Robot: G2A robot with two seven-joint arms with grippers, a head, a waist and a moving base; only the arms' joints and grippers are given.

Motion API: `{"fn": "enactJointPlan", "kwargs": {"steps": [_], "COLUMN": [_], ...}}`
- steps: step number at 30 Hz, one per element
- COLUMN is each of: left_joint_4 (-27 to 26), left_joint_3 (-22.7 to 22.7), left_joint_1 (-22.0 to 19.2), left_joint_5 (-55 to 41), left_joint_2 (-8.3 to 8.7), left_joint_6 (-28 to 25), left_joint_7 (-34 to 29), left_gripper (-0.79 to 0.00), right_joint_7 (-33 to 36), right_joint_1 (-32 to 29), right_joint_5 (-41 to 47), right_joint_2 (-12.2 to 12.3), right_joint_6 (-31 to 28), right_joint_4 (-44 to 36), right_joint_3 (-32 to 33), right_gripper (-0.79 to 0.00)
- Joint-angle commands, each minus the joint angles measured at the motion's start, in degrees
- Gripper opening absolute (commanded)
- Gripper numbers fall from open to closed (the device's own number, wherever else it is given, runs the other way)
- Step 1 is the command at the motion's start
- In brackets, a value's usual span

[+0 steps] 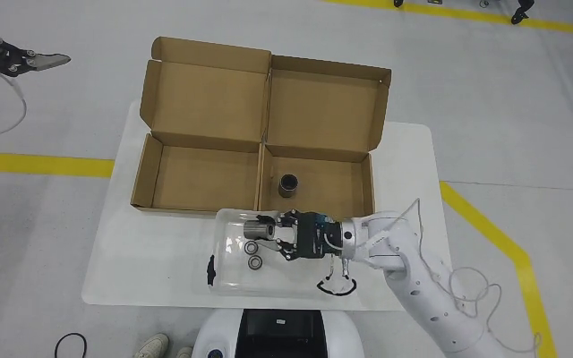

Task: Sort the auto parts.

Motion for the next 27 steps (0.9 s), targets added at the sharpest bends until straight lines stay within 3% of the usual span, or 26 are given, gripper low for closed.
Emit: {"fn": "enactJointPlan", "kwargs": {"steps": [1, 14, 27], "left_joint_4": [0.0, 0.0, 0.0], "left_joint_3": [0.0, 0.0, 0.0], "left_joint_1": [0.0, 0.0, 0.0], "left_joint_5": [0.0, 0.0, 0.0], "left_joint_2": [0.0, 0.0, 0.0], "left_joint_6": [0.0, 0.0, 0.0], "left_joint_7": [0.0, 0.0, 0.0], "left_gripper": [0.0, 0.0, 0.0], "right_joint_7": [-2.38, -7.1, -11.78], "right_joint_1": [1.62, 10.13, 14.27], "right_joint_5": [-0.01, 7.43, 13.62], "right_joint_2": [-0.28, -1.76, -1.75], "right_joint_6": [-0.16, -1.34, -4.8], "right_joint_4": [-0.72, -1.89, -5.28], "right_joint_3": [-0.45, -1.75, 3.84], "right_gripper": [-0.785, -0.785, -0.785]}}
